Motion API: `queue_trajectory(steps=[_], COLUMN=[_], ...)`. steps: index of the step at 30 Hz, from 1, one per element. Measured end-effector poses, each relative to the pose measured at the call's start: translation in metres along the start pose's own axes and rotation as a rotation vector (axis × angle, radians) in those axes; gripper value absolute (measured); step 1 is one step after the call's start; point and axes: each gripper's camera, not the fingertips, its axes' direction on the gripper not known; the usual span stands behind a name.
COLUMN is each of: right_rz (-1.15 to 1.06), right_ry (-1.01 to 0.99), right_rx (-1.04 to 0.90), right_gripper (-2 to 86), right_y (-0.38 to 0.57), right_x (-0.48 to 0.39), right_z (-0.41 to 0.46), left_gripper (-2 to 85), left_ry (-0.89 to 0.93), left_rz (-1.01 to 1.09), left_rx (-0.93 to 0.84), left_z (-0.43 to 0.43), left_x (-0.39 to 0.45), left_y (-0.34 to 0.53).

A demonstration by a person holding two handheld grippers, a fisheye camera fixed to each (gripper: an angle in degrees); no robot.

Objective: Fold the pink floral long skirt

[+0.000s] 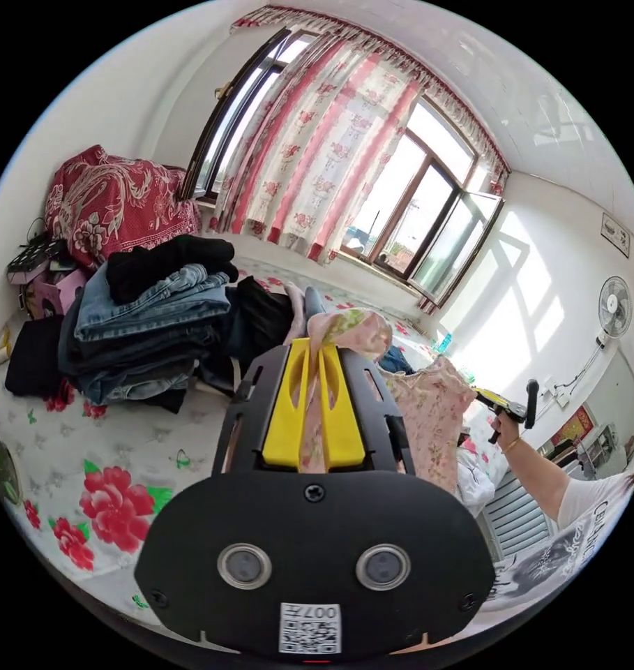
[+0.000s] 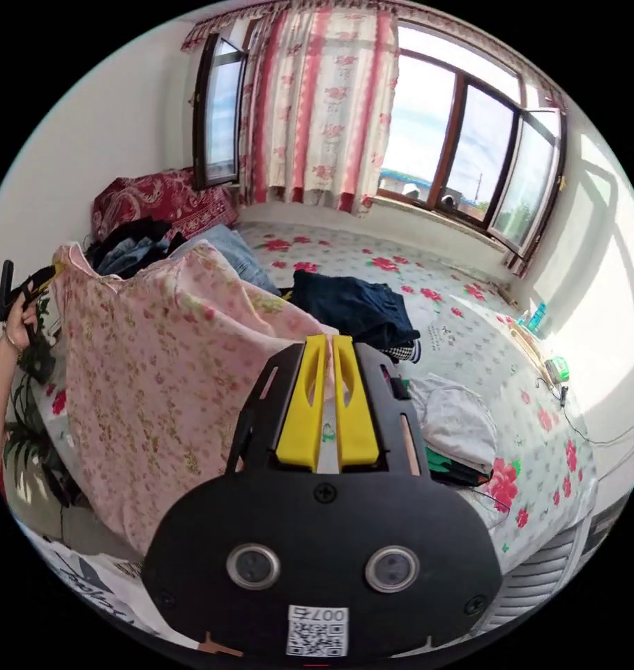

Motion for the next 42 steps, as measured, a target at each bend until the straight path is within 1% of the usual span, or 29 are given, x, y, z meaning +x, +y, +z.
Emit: queue_trajectory(steps=[2, 4, 5, 7, 8, 10, 11, 13, 14, 15, 16, 17, 18, 19, 20, 21, 22, 23, 25, 26, 28, 30, 32, 35, 38, 39, 40, 41, 42], right_rz=[0.079, 0.095, 0.081, -0.006, -0.028, -0.087, -0.087, -0.097, -0.098, -0.109, -0.171, -0.187, -0.262, -0.296, -0.314, -0.295, -0.257, -0.244, -0.196, -0.177, -0.043, 0.066, 0.074, 0.049, 0.031, 0.03, 0.024, 0.019, 0.021], right_ry=[-0.014, -0.177, -0.211, -0.259, -0.26, -0.243, -0.241, -0.258, -0.261, -0.217, -0.206, -0.182, -0.201, -0.161, -0.163, -0.203, -0.242, -0.244, -0.199, -0.182, -0.144, -0.13, -0.109, -0.07, -0.155, -0.169, -0.159, -0.147, -0.126], right_rx=[-0.019, -0.078, -0.107, -0.284, -0.342, -0.581, -0.637, -0.802, -0.842, -0.74, -0.721, -0.701, -0.67, -0.663, -0.693, -0.748, -0.763, -0.745, -0.549, -0.489, -0.246, -0.122, -0.057, -0.089, -0.218, -0.28, -0.34, -0.376, -0.458], right_gripper=[2.8, 4.5, 4.9, 6.0, 6.2, 6.7, 6.8, 6.8, 6.4, 5.5, 4.1, 3.4, 2.0, 1.1, 0.8, 0.4, 0.2, 0.1, 0.0, 0.0, 0.3, 0.8, 1.6, 2.7, 4.0, 4.4, 4.9, 5.1, 5.5], right_y=[0.0, 0.037, 0.053, 0.131, 0.155, 0.247, 0.268, 0.334, 0.347, 0.357, 0.366, 0.366, 0.368, 0.364, 0.361, 0.346, 0.326, 0.313, 0.239, 0.217, 0.133, 0.087, 0.063, 0.077, 0.149, 0.19, 0.233, 0.254, 0.294], right_x=[0.005, -0.003, -0.009, -0.042, -0.051, -0.085, -0.092, -0.117, -0.124, -0.136, -0.154, -0.161, -0.174, -0.183, -0.185, -0.183, -0.174, -0.167, -0.136, -0.127, -0.093, -0.074, -0.068, -0.072, -0.076, -0.077, -0.079, -0.08, -0.081], right_z=[-0.001, 0.006, 0.01, 0.031, 0.037, 0.059, 0.062, 0.07, 0.073, 0.058, 0.052, 0.049, 0.045, 0.049, 0.053, 0.062, 0.068, 0.068, 0.051, 0.044, 0.007, -0.018, -0.036, -0.045, -0.043, -0.046, -0.052, -0.055, -0.064], left_gripper=[7.8, 9.0, 9.2, 9.8, 10.1, 11.4, 11.7, 12.2, 12.0, 10.9, 9.1, 6.2, 0.5, -0.1, -0.4, -0.5, -0.7, -0.7, -0.7, -0.6, 0.0, 2.3, 5.7, 8.3, 9.1, 9.1, 9.1, 9.0, 8.8], left_ry=[-0.038, -0.116, -0.131, -0.153, -0.15, -0.121, -0.117, -0.169, -0.2, -0.26, -0.349, -0.373, -0.351, -0.352, -0.338, -0.28, -0.242, -0.24, -0.234, -0.224, -0.162, -0.212, -0.273, -0.301, -0.283, -0.286, -0.295, -0.302, -0.318], left_rz=[0.001, 0.05, 0.056, 0.046, 0.034, -0.057, -0.081, -0.122, -0.114, -0.004, 0.07, 0.131, 0.227, 0.262, 0.269, 0.238, 0.184, 0.181, 0.245, 0.263, 0.257, 0.207, 0.19, 0.151, 0.127, 0.11, 0.087, 0.07, 0.024], left_rx=[0.009, -0.029, -0.052, -0.177, -0.221, -0.484, -0.549, -0.765, -0.806, -0.695, -0.773, -0.755, -0.757, -0.758, -0.762, -0.798, -0.837, -0.828, -0.645, -0.591, -0.402, -0.301, -0.265, -0.286, -0.374, -0.44, -0.513, -0.549, -0.626], left_z=[0.01, 0.019, 0.021, 0.03, 0.033, 0.05, 0.053, 0.064, 0.066, 0.057, 0.071, 0.075, 0.088, 0.102, 0.109, 0.125, 0.143, 0.149, 0.159, 0.16, 0.162, 0.162, 0.162, 0.162, 0.153, 0.145, 0.135, 0.129, 0.113], left_x=[-0.008, -0.013, -0.015, -0.026, -0.028, -0.033, -0.033, -0.023, -0.019, 0.0, 0.011, 0.018, 0.028, 0.028, 0.025, 0.013, -0.004, -0.011, -0.026, -0.027, -0.032, -0.038, -0.042, -0.053, -0.065, -0.07, -0.073, -0.075, -0.078], left_y=[-0.002, 0.031, 0.046, 0.122, 0.145, 0.24, 0.262, 0.335, 0.347, 0.351, 0.357, 0.357, 0.358, 0.354, 0.349, 0.333, 0.309, 0.294, 0.208, 0.182, 0.083, 0.029, 0.001, 0.012, 0.082, 0.12, 0.16, 0.18, 0.218])
